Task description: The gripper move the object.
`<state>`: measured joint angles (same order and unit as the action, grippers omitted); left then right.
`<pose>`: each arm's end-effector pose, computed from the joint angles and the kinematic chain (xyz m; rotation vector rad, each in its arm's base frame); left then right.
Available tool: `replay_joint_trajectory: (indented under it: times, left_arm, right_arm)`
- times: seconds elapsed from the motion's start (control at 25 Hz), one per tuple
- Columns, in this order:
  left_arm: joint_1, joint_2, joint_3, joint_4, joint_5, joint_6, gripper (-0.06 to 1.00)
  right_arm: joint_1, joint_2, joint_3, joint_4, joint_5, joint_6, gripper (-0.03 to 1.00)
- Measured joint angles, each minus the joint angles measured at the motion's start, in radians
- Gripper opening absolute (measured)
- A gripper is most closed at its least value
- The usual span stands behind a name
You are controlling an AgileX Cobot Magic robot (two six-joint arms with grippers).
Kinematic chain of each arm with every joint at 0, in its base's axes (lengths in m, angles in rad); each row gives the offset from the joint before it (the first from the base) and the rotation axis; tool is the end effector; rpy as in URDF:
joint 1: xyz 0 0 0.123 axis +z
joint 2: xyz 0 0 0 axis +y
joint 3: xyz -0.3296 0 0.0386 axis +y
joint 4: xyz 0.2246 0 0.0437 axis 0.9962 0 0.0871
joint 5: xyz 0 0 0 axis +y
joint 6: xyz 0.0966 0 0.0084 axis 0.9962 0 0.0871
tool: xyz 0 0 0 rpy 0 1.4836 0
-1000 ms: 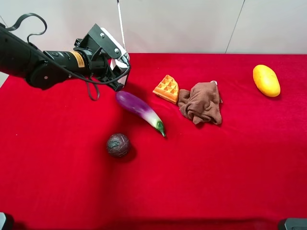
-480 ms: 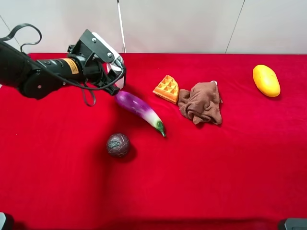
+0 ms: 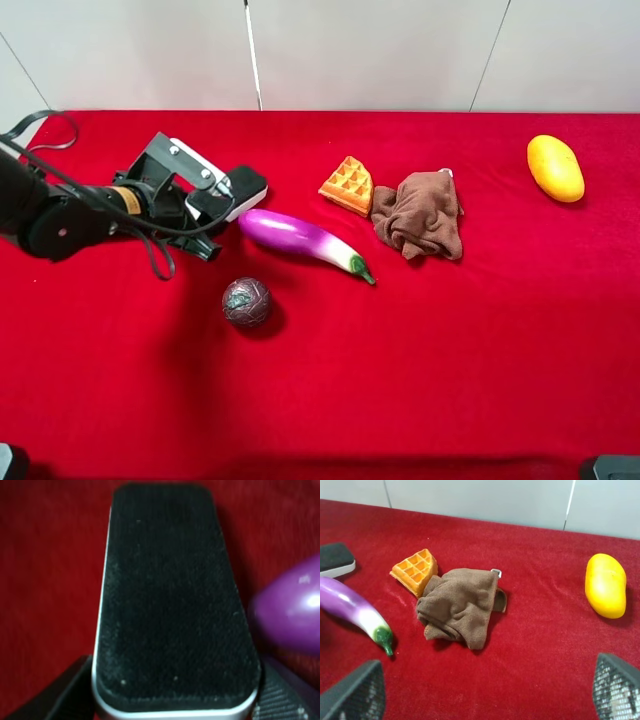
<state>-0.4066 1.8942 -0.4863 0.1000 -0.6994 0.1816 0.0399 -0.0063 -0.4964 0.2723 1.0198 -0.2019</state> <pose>0.2725 -0.1241 0.1522 0.7512 2.0649 -0.1539 -0.0685 0.0195 0.2681 -0.2449 1.9634 0.2182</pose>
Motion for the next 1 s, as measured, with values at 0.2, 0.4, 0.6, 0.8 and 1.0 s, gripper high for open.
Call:
replay_joint_trajectory:
  times: [0.2,0.4,0.6,0.8,1.0]
  left_arm:
    - [0.000,0.000,0.029,-0.023,-0.039,0.000,0.62]
    - [0.000,0.000,0.033,-0.026,-0.048,-0.001,0.62]
    - [0.000,0.000,0.033,-0.026,-0.048,-0.001,0.62]
    - [0.000,0.000,0.033,-0.026,-0.048,-0.001,0.62]
    - [0.000,0.000,0.033,-0.026,-0.048,-0.001,0.62]
  right_arm:
    - [0.000,0.000,0.000,0.000,0.000,0.000,0.63]
    - [0.000,0.000,0.000,0.000,0.000,0.000,0.63]
    - [0.000,0.000,0.000,0.000,0.000,0.000,0.63]
    - [0.000,0.000,0.000,0.000,0.000,0.000,0.63]
    - [0.000,0.000,0.000,0.000,0.000,0.000,0.63]
